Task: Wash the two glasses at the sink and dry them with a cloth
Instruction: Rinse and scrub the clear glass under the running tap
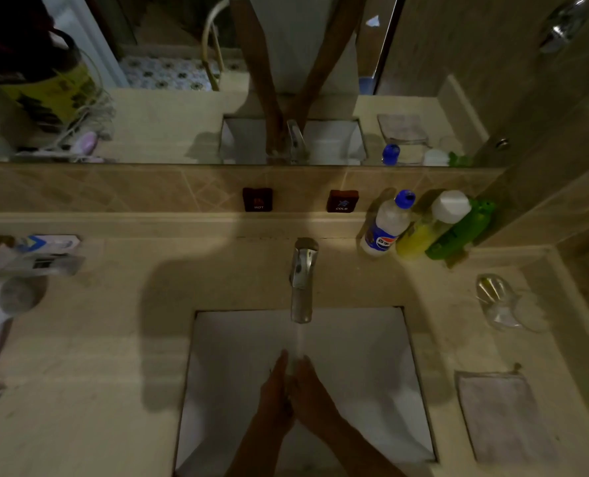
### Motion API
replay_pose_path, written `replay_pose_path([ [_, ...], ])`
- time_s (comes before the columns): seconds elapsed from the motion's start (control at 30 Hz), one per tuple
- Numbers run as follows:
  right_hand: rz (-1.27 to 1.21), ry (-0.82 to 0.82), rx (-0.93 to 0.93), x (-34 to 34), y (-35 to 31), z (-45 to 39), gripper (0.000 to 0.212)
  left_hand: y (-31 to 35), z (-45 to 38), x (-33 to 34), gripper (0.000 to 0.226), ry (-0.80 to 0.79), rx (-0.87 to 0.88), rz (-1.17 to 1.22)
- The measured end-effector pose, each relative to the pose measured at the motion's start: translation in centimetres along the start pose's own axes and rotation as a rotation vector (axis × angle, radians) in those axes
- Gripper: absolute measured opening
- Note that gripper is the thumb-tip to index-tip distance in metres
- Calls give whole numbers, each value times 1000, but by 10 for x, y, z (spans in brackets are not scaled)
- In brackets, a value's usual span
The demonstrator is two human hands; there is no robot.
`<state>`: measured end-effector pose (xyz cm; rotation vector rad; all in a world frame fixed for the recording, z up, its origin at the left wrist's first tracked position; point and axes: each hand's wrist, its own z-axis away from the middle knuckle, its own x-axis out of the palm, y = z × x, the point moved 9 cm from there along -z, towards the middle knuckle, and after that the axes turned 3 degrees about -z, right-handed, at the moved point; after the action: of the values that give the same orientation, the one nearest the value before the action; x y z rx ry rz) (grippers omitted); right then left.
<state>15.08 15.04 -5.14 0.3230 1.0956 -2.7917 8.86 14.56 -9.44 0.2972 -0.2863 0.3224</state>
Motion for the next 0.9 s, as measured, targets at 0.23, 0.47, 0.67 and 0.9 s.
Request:
replay_pose_path([
  [0.23, -112, 98, 46, -22, 0, -14, 40, 3, 7, 6, 40, 7, 62, -83],
  [0.47, 28, 38, 182, -33, -4, -38, 43, -7, 19, 16, 43, -119, -121, 79],
  [0.67, 105, 34, -10, -15, -6, -4, 50, -3, 12, 21, 58, -142, -101, 160],
  [0.9, 71, 113, -94, -23, -11, 1, 45, 4, 5, 13, 38, -90, 33, -69],
])
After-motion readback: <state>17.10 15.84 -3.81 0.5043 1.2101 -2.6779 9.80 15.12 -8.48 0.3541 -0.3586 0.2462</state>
